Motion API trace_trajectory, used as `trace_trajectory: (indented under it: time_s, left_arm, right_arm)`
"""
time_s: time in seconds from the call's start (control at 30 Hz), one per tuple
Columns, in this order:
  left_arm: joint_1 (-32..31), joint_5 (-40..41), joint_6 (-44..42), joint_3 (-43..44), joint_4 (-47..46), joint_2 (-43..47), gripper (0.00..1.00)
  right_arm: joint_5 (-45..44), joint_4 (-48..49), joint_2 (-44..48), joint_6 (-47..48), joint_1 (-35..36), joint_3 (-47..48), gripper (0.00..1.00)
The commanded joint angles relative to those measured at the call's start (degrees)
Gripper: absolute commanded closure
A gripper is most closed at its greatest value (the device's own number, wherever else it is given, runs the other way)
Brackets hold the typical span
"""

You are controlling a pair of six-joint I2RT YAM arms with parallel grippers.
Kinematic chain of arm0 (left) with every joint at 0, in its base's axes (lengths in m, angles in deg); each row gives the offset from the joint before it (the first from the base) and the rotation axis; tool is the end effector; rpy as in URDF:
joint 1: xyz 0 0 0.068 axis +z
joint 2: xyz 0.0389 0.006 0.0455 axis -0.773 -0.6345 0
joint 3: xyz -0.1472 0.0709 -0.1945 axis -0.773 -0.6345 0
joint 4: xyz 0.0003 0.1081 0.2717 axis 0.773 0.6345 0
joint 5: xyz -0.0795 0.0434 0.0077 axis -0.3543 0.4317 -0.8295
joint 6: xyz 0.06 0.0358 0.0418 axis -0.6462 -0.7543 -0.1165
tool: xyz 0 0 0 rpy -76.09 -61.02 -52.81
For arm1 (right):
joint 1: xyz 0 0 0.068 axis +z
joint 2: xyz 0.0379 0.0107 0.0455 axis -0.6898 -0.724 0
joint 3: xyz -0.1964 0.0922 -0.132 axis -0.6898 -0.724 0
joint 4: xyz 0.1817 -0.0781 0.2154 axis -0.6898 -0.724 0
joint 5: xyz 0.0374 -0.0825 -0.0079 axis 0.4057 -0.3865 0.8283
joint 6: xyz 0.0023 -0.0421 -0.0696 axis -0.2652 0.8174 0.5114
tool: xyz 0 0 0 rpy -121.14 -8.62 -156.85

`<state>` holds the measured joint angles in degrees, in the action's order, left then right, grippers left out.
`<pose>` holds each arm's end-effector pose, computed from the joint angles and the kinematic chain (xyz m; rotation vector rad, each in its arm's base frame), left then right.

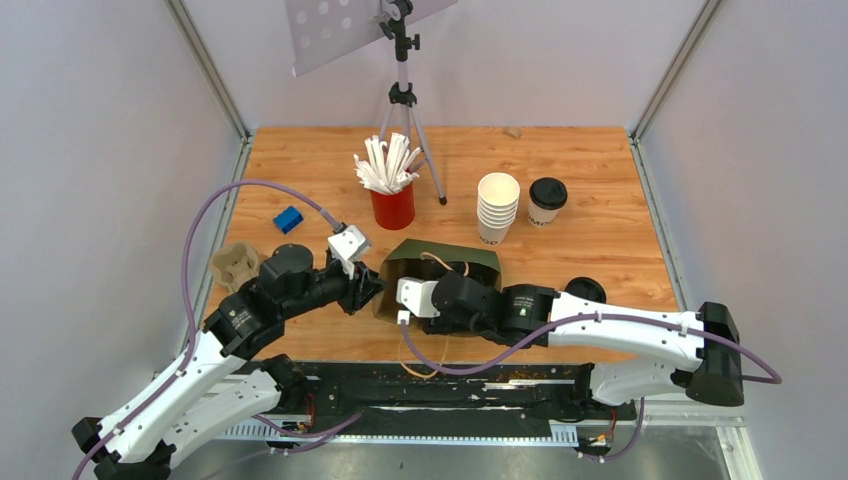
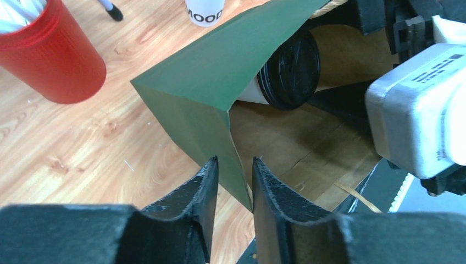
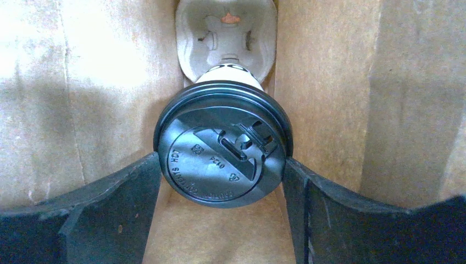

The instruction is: Pack the takeout coffee

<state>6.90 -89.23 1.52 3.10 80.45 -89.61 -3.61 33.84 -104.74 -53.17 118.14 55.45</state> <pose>0.1527 -0.1651 0.3090 0.7662 1.8557 -0.7654 0.1164 0.2973 0.2423 -1.7172 1.5589 -0.2178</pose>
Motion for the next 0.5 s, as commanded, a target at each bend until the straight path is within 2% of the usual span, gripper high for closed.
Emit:
trace_trajectory:
  time_s: [0.0, 0.17, 0.23, 0.27, 0.47]
  left_arm:
    - [0.10, 0.99, 6.39, 1.34, 0.53, 0.21, 0.61]
    - [0.05, 1.72, 5.72, 0.74, 1.31, 0.28, 0.52]
    - [0.12, 1.65, 4.18, 1.02, 1.49, 0.02, 0.52]
    - [0.10, 1.29, 3.48, 1.07, 1.30, -0.03, 0.54]
    - [0.12, -1.27, 2.02, -0.49, -1.25, 1.31, 0.81]
  right_arm:
    - [1.53, 0.31, 1.68, 0.25, -0.18, 2.06, 0.36]
    - [1.91, 0.25, 1.03, 1.31, -0.19, 2.04, 0.36]
    - [1.59, -0.08, 0.37, 1.65, -0.23, 2.82, 0.36]
    - [1.33, -0.79, -0.36, 1.81, -0.17, 3.90, 0.36]
    - [-1.91, -8.82, -3.29, -0.07, -0.10, 10.58, 0.35]
